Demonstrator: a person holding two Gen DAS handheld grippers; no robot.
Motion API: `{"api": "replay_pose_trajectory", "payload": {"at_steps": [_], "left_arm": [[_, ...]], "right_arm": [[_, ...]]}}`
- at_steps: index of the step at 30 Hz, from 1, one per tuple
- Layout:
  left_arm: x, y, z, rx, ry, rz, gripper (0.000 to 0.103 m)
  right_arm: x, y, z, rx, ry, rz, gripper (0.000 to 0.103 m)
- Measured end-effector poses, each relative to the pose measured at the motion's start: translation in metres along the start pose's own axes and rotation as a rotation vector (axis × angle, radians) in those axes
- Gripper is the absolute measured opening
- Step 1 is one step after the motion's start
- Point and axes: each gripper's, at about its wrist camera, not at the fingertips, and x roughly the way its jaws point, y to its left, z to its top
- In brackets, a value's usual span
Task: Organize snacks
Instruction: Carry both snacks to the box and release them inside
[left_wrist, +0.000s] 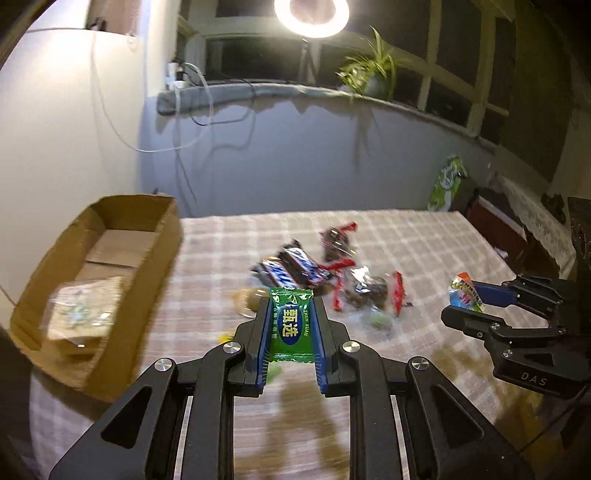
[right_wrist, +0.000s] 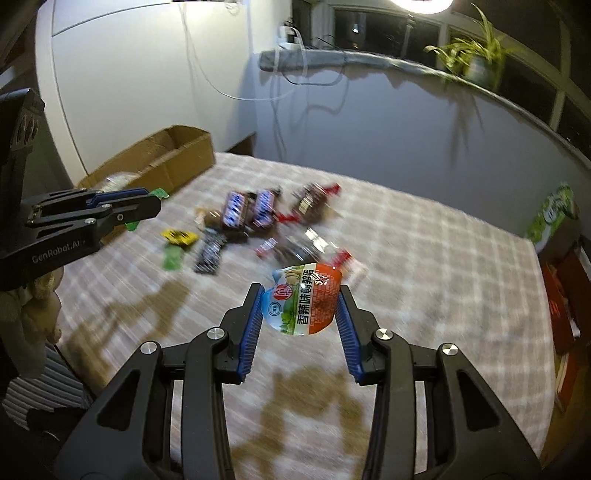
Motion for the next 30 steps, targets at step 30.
{"api": "replay_pose_trajectory", "payload": {"at_steps": [30], "left_arm": [[-0.03,0.149,-0.016,-0.217,-0.059,0.209,0.018]], "right_arm": [[0.092,0.15,0.149,-0.225,-0.067,0.212,0.041]]}}
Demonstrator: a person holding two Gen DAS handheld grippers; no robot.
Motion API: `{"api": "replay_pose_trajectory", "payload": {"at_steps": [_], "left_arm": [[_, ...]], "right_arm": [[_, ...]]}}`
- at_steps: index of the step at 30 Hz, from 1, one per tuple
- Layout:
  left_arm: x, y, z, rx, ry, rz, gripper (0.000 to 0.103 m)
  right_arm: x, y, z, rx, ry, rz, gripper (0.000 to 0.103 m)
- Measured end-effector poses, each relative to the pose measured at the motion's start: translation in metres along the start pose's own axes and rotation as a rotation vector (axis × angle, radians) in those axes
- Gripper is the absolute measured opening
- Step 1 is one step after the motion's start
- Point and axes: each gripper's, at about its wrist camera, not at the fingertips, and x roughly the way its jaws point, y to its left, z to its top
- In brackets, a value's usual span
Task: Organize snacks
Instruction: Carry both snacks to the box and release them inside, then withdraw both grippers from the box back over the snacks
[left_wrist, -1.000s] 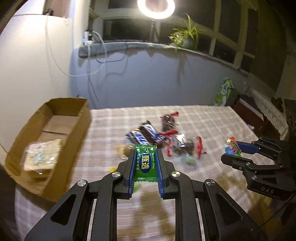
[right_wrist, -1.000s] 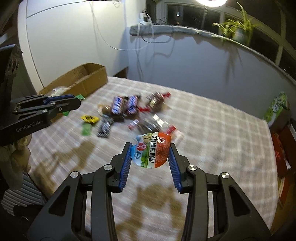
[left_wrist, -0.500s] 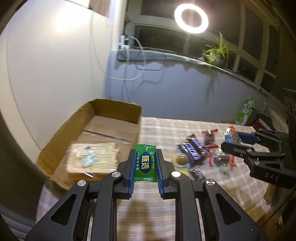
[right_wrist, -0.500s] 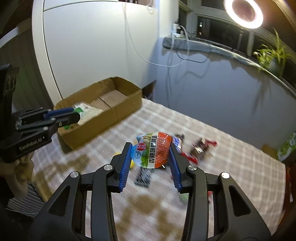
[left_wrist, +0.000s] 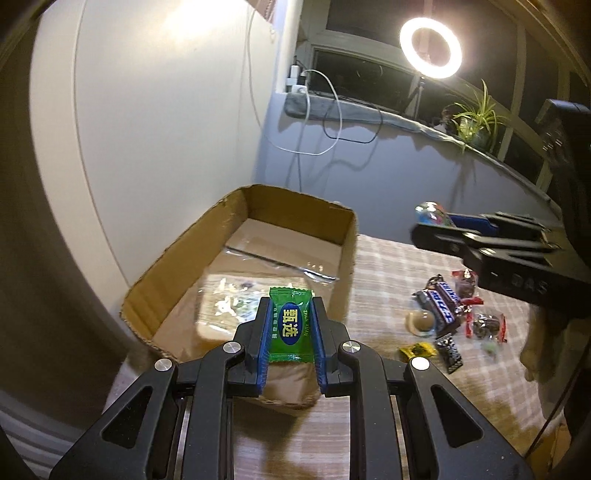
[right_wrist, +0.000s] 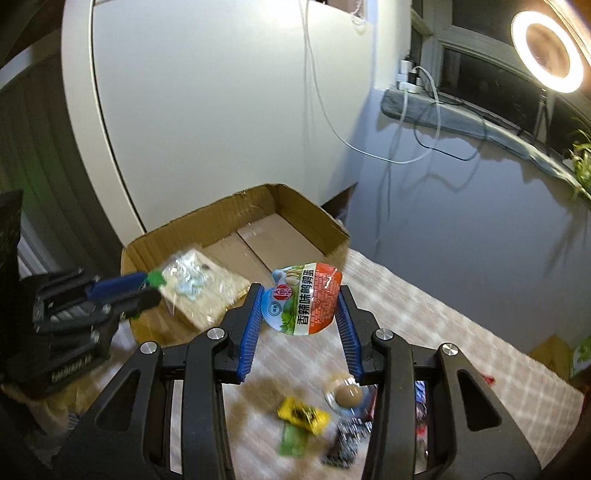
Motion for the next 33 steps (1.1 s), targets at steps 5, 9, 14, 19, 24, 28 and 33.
{"api": "replay_pose_trajectory", "payload": {"at_steps": [5,9,14,19,24,28,33], "left_arm": [[0.007,0.011,-0.002,-0.014,0.009,0.006,0.018],[0.013,0.015,-0.003,-0.023,0.017,0.007,0.018],[0.018,0.018,-0.003,-0.031,0.023,0.011,0.018],[0.018,0.019,-0.003,-0.038,0.026,0.012,0.018],[0.017,0.019,-0.001,-0.043,0.02,0.014,0.02],[0.016,0.018,-0.001,-0.043,0.018,0.021,0.031],[0.012,0.016,-0.001,-0.052,0.009,0.026,0.039]], "right_arm": [[0.033,0.017,0.012,-0.032,0.027,0.016,0.041],[0.057,0.027,0.018,-0.046,0.051,0.029,0.041],[0.08,0.034,0.022,-0.05,0.079,0.05,0.041],[0.089,0.038,0.022,-0.048,0.089,0.061,0.042],[0.093,0.042,0.023,-0.06,0.092,0.062,0.046],[0.089,0.044,0.025,-0.071,0.079,0.05,0.059],[0.079,0.043,0.027,-0.067,0.05,0.036,0.074]]}}
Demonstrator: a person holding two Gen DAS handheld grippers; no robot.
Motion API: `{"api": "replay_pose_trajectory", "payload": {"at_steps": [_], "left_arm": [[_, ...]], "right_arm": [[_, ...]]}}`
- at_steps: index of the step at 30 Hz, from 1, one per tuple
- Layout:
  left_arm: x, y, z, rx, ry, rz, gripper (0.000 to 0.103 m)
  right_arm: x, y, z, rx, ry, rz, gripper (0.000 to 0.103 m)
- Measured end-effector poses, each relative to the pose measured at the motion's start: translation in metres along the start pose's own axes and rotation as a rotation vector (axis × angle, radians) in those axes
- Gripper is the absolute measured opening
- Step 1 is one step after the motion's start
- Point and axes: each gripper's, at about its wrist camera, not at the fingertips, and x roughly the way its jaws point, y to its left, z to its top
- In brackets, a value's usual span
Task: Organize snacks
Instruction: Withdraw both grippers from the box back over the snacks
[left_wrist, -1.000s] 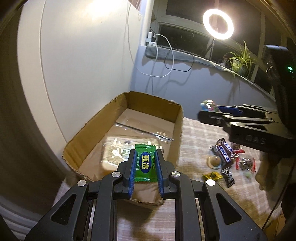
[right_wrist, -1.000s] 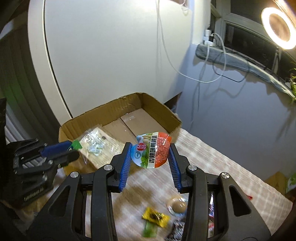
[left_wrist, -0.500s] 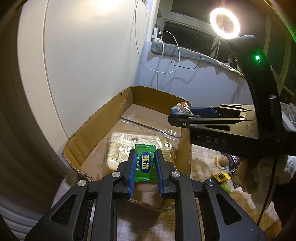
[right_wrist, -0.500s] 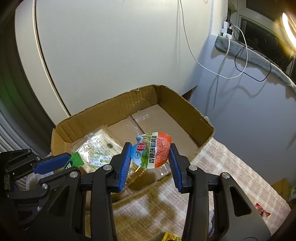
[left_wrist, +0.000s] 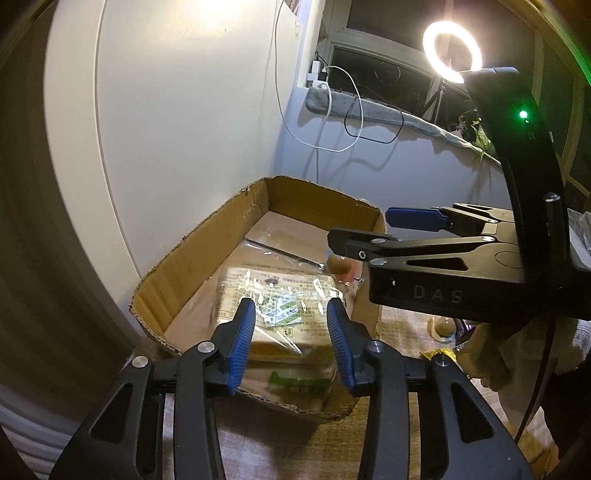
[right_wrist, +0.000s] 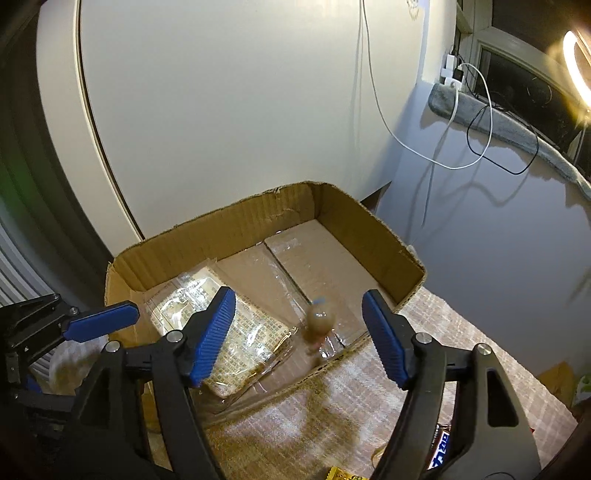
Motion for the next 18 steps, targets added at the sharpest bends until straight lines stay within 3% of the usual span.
{"api": "replay_pose_trajectory", "payload": {"at_steps": [5,9,18], "left_arm": [[-0.006,-0.004,0.001,0.001,-0.007,0.001,0.039],[-0.013,-0.008,0.001,0.002,-0.016,0.001,0.039],[-0.028,-0.026,-0.003,0.016,-0.023,-0.023,0.039]], "right_arm": [[-0.011,-0.005,-0.001,0.01,-0.007,-0.007,0.075],[-0.022,-0.01,-0.004,0.022,-0.023,-0.011,0.085],[-0.059,-0.035,-0.019,0.063,-0.042,-0.012,0.094]]}}
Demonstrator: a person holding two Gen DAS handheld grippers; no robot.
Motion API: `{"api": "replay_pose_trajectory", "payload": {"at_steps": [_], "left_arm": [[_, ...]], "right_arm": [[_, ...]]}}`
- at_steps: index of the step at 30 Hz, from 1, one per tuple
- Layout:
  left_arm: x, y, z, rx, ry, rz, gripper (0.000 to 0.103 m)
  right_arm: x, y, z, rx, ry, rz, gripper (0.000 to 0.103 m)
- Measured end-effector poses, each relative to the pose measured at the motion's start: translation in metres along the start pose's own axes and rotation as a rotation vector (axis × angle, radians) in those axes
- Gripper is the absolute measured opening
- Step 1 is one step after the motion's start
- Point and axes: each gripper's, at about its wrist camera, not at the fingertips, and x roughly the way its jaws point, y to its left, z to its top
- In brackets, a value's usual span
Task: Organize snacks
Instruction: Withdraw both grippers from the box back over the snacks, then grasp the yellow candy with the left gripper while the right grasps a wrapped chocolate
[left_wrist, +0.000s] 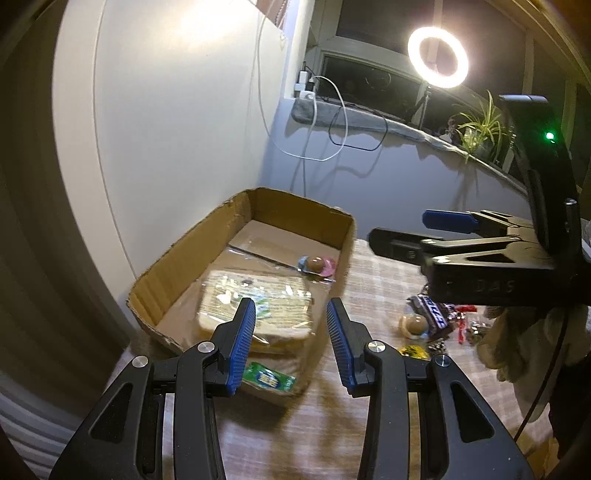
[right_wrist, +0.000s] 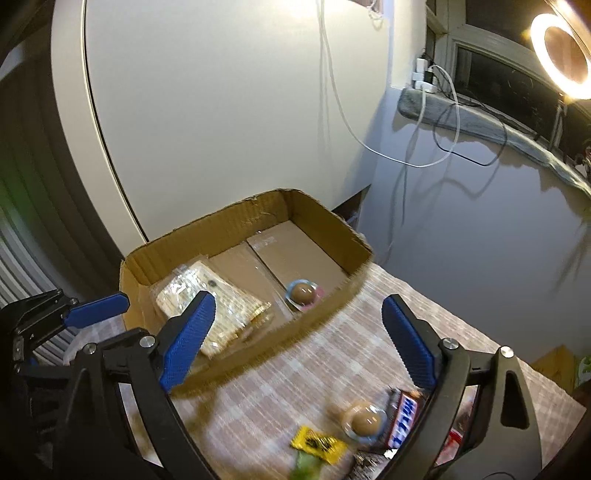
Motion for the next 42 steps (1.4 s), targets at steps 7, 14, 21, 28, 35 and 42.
{"api": "replay_pose_trajectory", "payload": {"at_steps": [7,14,21,28,35,42], "left_arm": [[0.007,-0.026,-0.007,0.032,0.032,-0.052,0.039],[0.019,-0.053,-0.015,0.059,0.074,-0.104,0.039],[0.037,-0.079,-0.026,0.082,0.144,-0.171,0.039],[0.057,-0.097,-0.036,0.138,0.206,-0.196,0.039],[0.07,-0.105,-0.042,0.21,0.246,-0.2,0.039],[0.087,-0.111,-0.044,0.286,0.278,-0.176,0.039]], "right_arm": [[-0.038,-0.038,-0.031,0.042,0.014,-0.043,0.094],[-0.076,-0.093,-0.077,0.134,0.04,-0.108,0.094],[-0.095,-0.146,-0.119,0.245,0.086,-0.162,0.094],[-0.09,-0.165,-0.151,0.304,0.126,-0.14,0.094],[-0.067,-0.142,-0.149,0.108,0.174,-0.124,0.094],[-0.041,-0.134,-0.147,0.01,0.252,-0.131,0.082]]}}
